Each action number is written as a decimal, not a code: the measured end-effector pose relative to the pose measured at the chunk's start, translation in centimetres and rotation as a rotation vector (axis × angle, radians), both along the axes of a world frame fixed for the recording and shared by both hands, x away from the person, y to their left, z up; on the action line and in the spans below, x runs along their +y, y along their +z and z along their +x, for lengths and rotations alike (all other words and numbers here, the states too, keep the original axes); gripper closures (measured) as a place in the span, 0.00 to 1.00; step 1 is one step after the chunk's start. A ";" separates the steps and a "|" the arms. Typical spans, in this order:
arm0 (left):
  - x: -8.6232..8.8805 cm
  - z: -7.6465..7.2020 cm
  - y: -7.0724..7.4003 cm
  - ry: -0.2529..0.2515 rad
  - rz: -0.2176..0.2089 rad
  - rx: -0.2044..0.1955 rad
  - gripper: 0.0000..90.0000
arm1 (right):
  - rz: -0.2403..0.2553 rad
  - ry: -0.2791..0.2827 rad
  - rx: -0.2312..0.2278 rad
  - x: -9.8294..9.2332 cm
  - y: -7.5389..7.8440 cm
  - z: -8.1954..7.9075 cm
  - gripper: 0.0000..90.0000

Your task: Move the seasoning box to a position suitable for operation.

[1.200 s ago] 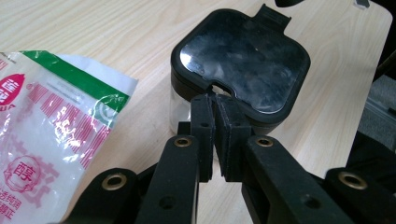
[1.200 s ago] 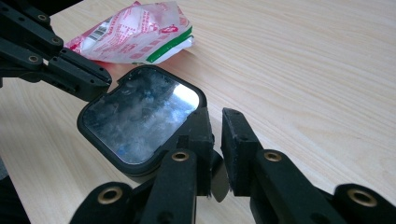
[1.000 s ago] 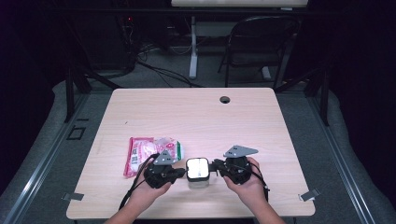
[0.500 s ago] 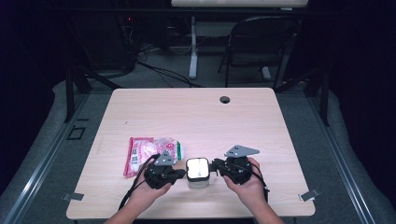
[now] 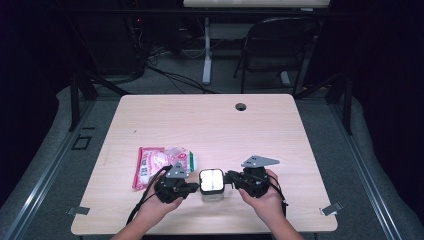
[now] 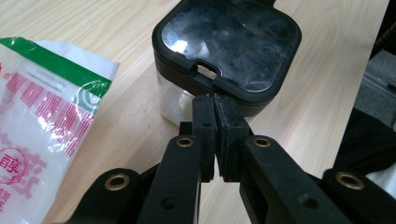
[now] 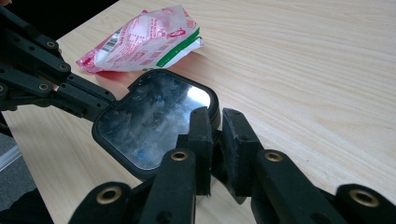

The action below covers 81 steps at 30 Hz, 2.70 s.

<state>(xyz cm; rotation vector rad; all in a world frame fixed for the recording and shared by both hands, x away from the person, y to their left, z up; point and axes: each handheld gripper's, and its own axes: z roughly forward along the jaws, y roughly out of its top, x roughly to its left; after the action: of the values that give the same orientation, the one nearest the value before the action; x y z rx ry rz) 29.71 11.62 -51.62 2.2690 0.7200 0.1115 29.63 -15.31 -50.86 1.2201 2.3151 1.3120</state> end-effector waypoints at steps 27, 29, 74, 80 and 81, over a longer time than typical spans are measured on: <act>0.2 0.1 0.1 0.003 -0.025 0.001 0.97 | 0.018 -0.005 0.001 -0.1 -0.1 -0.1 0.94; 0.2 0.1 0.2 0.005 -0.032 0.002 0.97 | 0.019 -0.005 0.002 -0.1 -0.1 -0.1 0.94; -1.2 -0.1 1.8 0.016 -0.141 -0.050 0.72 | -0.098 0.153 -0.156 2.9 0.7 -3.4 0.47; -1.3 -0.1 2.0 0.028 -0.145 -0.061 0.69 | -0.152 0.152 -0.202 3.5 0.3 -3.2 0.46; -1.2 -0.1 2.0 0.031 -0.139 -0.068 0.68 | -0.158 0.144 -0.207 3.5 0.2 -3.2 0.46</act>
<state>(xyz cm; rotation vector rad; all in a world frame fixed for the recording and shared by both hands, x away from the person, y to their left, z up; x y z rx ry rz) 29.57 10.38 -49.66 2.1126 0.7055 0.1481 26.45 -11.77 -50.66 0.8415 2.3396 1.2084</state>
